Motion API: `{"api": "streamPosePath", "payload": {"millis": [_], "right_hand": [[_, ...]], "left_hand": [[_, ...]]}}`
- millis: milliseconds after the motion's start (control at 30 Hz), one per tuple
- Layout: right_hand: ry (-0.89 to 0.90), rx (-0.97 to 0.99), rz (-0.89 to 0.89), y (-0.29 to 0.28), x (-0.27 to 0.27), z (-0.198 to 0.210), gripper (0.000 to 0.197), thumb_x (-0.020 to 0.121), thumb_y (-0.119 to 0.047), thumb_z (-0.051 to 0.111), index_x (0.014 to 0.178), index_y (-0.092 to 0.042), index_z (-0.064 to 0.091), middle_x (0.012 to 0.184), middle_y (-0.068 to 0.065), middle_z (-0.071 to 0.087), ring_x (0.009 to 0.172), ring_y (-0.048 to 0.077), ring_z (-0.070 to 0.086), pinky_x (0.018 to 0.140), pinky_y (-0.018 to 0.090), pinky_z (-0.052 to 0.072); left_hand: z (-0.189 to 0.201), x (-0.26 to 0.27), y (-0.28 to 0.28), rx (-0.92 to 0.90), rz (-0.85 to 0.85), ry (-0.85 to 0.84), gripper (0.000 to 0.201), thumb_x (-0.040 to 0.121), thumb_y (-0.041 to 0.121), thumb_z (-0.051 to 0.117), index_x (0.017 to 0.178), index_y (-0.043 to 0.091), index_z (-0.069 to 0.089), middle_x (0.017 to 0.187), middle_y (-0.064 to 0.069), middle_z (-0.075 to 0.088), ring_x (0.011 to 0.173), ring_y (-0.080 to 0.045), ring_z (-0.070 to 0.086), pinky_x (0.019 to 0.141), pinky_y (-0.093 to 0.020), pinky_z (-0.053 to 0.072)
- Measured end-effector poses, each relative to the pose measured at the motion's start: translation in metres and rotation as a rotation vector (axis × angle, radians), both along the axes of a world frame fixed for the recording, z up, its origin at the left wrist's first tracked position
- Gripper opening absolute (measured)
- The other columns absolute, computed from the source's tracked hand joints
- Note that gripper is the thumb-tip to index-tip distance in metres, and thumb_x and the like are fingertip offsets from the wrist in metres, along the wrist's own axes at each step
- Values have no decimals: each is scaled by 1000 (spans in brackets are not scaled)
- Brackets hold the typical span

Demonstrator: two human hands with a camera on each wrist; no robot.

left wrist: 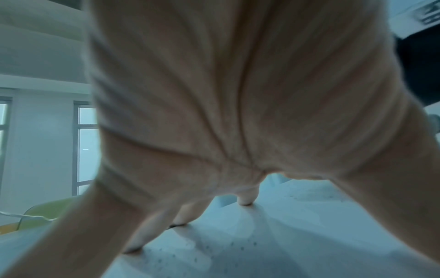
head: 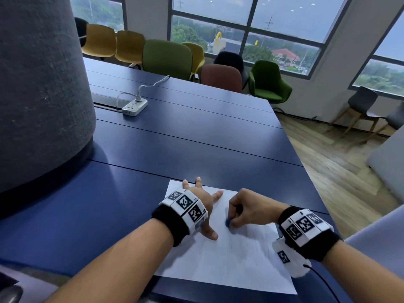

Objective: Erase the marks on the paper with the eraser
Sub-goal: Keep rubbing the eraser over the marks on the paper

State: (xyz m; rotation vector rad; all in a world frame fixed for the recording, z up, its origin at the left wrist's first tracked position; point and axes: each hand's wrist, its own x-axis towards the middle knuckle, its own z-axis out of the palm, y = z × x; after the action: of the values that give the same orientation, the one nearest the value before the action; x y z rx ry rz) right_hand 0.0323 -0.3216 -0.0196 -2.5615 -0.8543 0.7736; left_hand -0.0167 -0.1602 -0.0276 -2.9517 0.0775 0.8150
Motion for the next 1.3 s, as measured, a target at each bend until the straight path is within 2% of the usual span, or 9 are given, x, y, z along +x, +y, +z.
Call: {"api": "streamPosePath", "payload": {"millis": [200, 333, 500, 633, 733, 833, 1033, 1200, 1300], "right_hand": [[198, -131, 233, 3, -27, 5, 13, 72, -17, 83, 80, -14, 73, 75, -11, 71, 60, -2, 56, 59, 10, 43], [13, -76, 82, 1, -11, 3, 17, 70, -23, 83, 78, -13, 72, 76, -3, 71, 60, 2, 54, 62, 20, 44], [193, -140, 228, 4, -27, 3, 14, 71, -19, 83, 81, -14, 75, 82, -2, 75, 62, 1, 58, 61, 12, 45], [-25, 5, 44, 6, -2, -2, 15, 71, -22, 83, 74, -13, 71, 75, 0, 73, 61, 5, 57, 64, 27, 50], [52, -26, 104, 7, -10, -3, 13, 71, -21, 82, 72, -19, 70, 70, -8, 69, 59, 3, 57, 61, 20, 48], [178, -144, 214, 11, -20, 2, 12, 71, -23, 83, 72, -24, 71, 83, -5, 76, 69, 11, 65, 69, 22, 52], [-111, -11, 35, 13, 7, 2, 13, 73, -21, 81, 70, -18, 68, 61, -11, 61, 53, 2, 51, 58, 21, 45], [184, -175, 246, 4, -29, 7, 9, 73, -19, 81, 76, -20, 73, 83, -3, 76, 62, 1, 58, 58, 11, 44], [89, -143, 188, 1, -21, 5, 12, 71, -23, 81, 80, -16, 75, 73, -5, 71, 58, -1, 55, 59, 15, 43]], "left_hand": [[0, 0, -1, -11, 11, 13, 128, 65, 71, 73, 150, 43, -19, 156, -26, -23, 139, -60, -2, 111, -57, 25], [-2, 1, 1, -10, 3, -8, 128, 64, 72, 73, 150, 43, -17, 156, -27, -20, 138, -62, 0, 111, -55, 27], [-1, -1, -1, 5, -9, -5, 127, 66, 72, 71, 151, 41, -18, 155, -29, -20, 139, -61, 1, 112, -56, 24], [-3, 1, 0, -1, -1, -6, 128, 64, 73, 72, 151, 42, -18, 156, -29, -20, 138, -62, 1, 112, -54, 25], [-1, 1, -1, 8, -5, 2, 127, 66, 72, 71, 151, 41, -18, 155, -29, -20, 140, -60, 0, 113, -55, 22], [0, 0, -2, 6, -12, 14, 127, 67, 71, 71, 150, 41, -19, 155, -29, -21, 139, -60, 0, 113, -55, 22], [-2, -2, 0, -4, -8, -23, 126, 67, 70, 72, 152, 41, -16, 156, -29, -19, 140, -60, 2, 113, -54, 24], [-3, 2, -2, 4, 5, 7, 129, 65, 71, 73, 150, 41, -19, 155, -29, -21, 137, -63, 0, 110, -57, 26], [-4, 2, -3, -2, 1, -4, 128, 65, 71, 73, 150, 42, -18, 155, -29, -20, 138, -62, 1, 110, -56, 28]]}}
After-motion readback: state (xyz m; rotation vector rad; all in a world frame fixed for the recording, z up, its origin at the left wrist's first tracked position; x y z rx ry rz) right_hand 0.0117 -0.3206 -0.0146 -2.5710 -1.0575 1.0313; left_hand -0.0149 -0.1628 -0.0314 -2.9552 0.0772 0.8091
